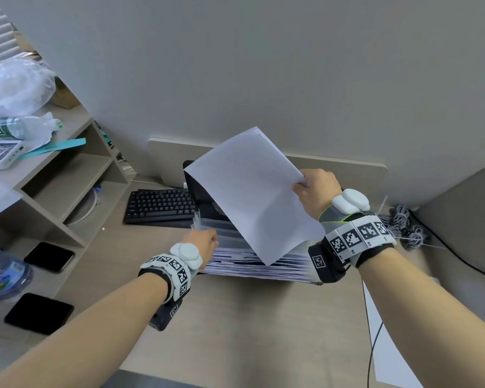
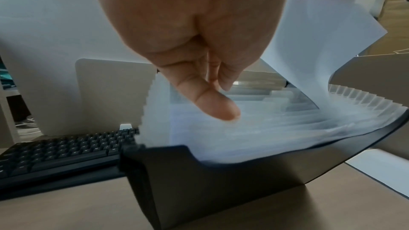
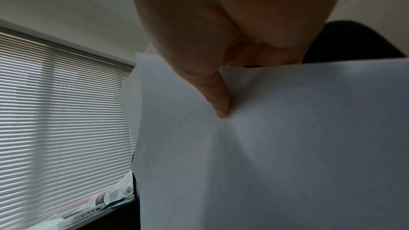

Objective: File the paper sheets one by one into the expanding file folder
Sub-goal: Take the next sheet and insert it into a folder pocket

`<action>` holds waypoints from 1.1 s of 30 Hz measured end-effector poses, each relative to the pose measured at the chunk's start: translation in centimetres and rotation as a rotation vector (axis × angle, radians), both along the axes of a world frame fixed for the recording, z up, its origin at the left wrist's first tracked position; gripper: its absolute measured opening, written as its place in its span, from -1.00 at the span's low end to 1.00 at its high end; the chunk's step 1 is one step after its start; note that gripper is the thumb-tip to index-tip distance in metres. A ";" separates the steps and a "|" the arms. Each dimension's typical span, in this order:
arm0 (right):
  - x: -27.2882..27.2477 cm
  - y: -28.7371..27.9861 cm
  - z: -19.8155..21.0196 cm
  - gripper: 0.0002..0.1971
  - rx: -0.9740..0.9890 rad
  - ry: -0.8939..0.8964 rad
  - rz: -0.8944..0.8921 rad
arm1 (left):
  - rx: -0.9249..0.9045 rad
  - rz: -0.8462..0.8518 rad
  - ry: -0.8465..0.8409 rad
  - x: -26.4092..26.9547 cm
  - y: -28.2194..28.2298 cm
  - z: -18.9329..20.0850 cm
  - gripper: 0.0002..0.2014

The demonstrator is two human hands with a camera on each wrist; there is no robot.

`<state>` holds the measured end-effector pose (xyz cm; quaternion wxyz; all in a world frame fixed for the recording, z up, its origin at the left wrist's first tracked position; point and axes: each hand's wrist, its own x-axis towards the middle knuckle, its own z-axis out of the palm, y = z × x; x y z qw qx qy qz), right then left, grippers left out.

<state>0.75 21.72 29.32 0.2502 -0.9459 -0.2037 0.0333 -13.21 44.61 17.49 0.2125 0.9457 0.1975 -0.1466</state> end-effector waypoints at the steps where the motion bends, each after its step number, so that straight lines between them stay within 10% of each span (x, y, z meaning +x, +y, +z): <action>1: -0.1 0.0 0.0 -0.87 -0.001 0.004 0.005 | -0.012 0.003 0.010 0.2 -0.1 0.3 -0.81; 33: -1.0 -0.8 0.8 -0.83 0.023 0.018 0.046 | 0.354 -0.507 0.230 2.7 -2.0 -1.1 -0.57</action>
